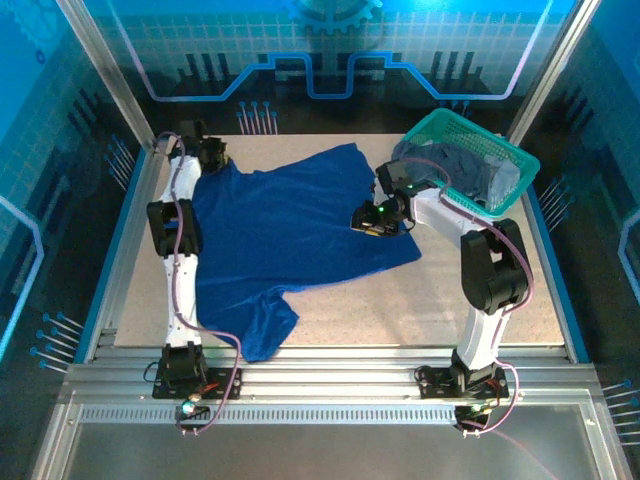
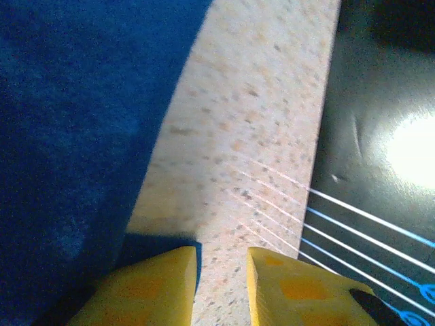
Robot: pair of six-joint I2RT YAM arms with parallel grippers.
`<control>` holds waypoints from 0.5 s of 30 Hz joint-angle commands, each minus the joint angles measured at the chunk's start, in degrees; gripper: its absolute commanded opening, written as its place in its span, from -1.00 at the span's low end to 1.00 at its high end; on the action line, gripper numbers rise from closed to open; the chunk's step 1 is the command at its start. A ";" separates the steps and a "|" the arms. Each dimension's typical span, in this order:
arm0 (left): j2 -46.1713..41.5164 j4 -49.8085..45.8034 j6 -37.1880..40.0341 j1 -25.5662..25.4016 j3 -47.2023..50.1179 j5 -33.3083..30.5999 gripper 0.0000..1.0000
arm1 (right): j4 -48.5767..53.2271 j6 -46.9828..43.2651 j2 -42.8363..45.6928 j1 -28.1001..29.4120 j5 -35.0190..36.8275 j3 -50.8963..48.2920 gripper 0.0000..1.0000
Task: Fold and stack the t-shirts
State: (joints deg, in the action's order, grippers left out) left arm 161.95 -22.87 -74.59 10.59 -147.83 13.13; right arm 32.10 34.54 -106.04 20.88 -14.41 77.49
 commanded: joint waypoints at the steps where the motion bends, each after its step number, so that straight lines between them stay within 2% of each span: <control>1: 4.19 3.49 3.11 -1.04 -1.04 4.78 -0.45 | 1.56 -0.96 2.87 -0.67 -0.50 -1.28 -0.15; 3: 3.41 2.38 5.45 -1.16 -0.88 4.41 -0.36 | 1.49 -1.14 3.34 -0.80 -0.74 -1.94 -0.15; 5: 0.94 1.42 9.58 -1.33 -0.53 1.74 -0.19 | 1.23 -1.36 3.79 -0.90 -1.39 -2.48 -0.15; 10: -7.83 5.13 16.17 -1.58 1.70 -1.98 0.12 | -0.15 -1.68 4.28 -1.00 -1.73 -2.38 -0.15; 13: -15.58 2.71 20.18 -1.89 5.62 -3.61 0.16 | -2.19 -0.36 3.92 -1.26 -1.73 -2.01 -0.14; 15: -23.23 0.20 19.85 -1.83 13.99 -5.88 0.15 | -3.93 0.83 3.42 -1.56 -1.64 -1.74 -0.14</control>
State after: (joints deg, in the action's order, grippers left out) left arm 152.22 -19.84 -59.27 9.06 -139.20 10.92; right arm 30.83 34.28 -103.59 20.43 -15.27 75.61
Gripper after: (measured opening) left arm 0.579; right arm 0.427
